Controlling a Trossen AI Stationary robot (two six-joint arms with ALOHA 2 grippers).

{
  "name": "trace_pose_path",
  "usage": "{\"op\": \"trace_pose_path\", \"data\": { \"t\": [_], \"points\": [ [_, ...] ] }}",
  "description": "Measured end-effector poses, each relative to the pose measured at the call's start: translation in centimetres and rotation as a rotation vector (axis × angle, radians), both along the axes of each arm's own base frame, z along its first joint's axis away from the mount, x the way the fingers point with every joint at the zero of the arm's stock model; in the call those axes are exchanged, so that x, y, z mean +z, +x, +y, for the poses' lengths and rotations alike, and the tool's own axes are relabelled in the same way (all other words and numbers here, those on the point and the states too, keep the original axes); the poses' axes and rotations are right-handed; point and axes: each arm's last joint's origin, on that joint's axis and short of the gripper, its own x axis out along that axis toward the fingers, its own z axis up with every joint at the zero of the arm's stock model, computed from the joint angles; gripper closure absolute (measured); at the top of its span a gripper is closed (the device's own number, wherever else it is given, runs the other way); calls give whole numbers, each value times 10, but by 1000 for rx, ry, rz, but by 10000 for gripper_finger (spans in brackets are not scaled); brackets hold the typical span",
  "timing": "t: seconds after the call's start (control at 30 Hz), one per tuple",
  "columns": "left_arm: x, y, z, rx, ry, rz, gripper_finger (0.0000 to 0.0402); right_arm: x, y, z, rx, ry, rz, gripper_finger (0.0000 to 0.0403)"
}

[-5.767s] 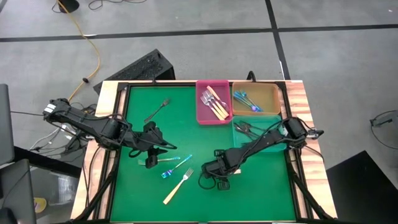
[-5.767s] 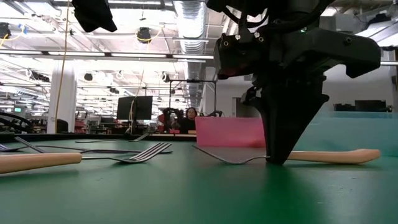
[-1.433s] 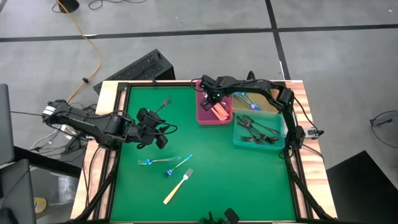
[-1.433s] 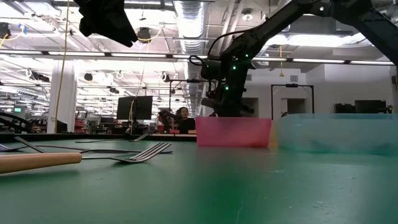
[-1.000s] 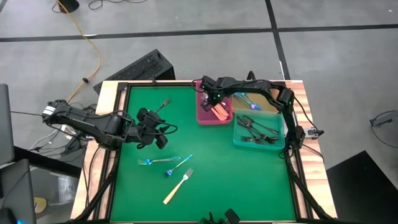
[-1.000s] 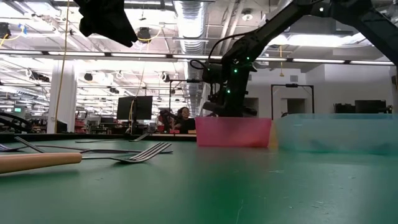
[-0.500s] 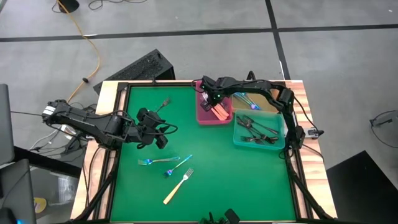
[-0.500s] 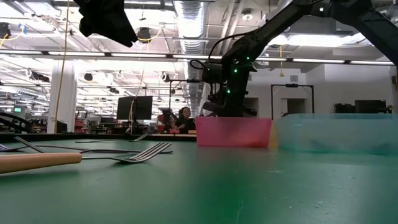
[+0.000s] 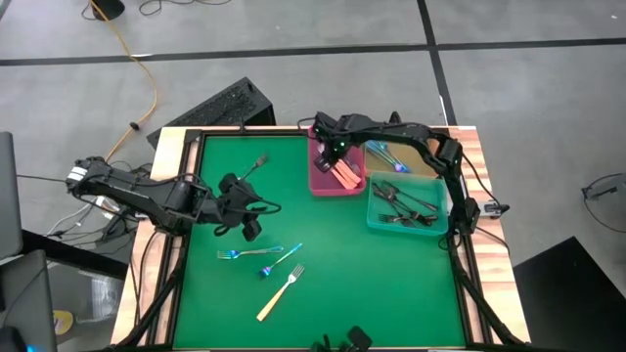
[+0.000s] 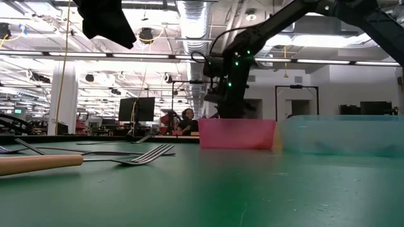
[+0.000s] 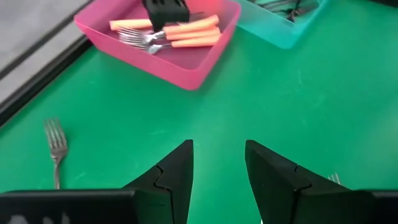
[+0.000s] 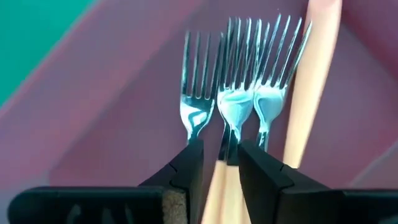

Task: Sort silverware by color (type)
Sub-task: Put the blue fork into the orange bin

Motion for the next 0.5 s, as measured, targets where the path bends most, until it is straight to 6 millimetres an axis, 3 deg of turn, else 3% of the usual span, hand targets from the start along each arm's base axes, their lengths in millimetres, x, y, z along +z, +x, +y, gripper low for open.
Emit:
{"op": "trace_pose_path", "data": {
  "t": [0.3,0.5],
  "points": [
    [-3,-1,5,-67,-79,68,271,54,12,2,117,-54,-27,282],
    [-10,-10,21,180,-209,112,271,101,17,7,174,-100,-75,282]
  ]
}}
